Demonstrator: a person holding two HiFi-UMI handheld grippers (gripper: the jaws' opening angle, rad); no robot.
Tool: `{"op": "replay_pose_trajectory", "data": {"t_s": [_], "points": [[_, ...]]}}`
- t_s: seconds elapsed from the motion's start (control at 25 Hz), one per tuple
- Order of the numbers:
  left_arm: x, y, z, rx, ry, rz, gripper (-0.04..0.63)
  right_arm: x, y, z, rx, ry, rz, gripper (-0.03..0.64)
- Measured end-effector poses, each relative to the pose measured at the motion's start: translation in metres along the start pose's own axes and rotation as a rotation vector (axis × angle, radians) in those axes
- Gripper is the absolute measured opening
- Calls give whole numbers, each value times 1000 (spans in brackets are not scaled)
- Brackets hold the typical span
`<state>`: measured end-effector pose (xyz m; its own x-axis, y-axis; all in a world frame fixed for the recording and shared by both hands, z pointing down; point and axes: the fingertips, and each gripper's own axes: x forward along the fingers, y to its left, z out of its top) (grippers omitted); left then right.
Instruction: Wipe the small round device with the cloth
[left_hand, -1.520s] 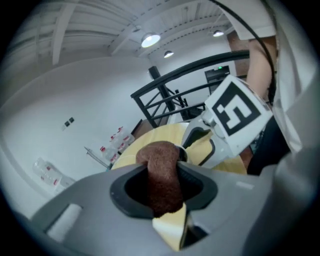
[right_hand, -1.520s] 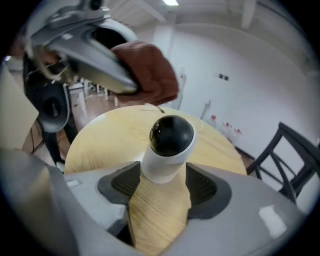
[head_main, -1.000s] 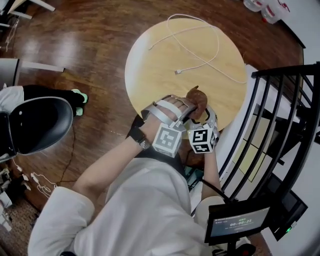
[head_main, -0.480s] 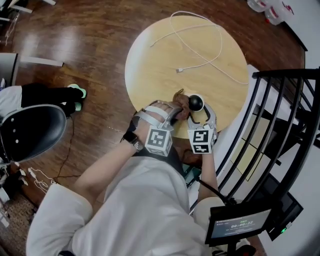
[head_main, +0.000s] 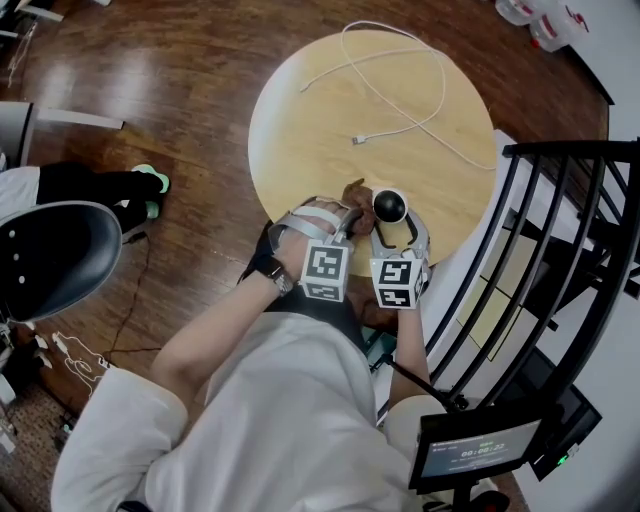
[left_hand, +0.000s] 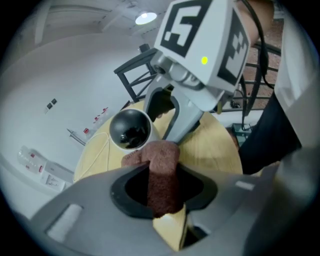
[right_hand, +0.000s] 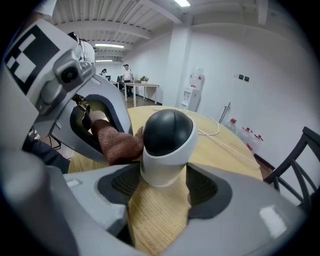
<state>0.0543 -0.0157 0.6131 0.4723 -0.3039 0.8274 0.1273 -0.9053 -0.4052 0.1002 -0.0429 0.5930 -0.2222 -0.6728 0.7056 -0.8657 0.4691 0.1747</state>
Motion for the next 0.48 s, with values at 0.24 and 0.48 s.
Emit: {"op": "replay_pose_trajectory", "data": {"t_s": [0.24,0.48], "points": [[13,-10,-6,-2,22,-46,121,0,3,-5,12,7,8,289],[23,-14,-6,5,38,-94,121,-1,4,-13,21,31,14,289]]}}
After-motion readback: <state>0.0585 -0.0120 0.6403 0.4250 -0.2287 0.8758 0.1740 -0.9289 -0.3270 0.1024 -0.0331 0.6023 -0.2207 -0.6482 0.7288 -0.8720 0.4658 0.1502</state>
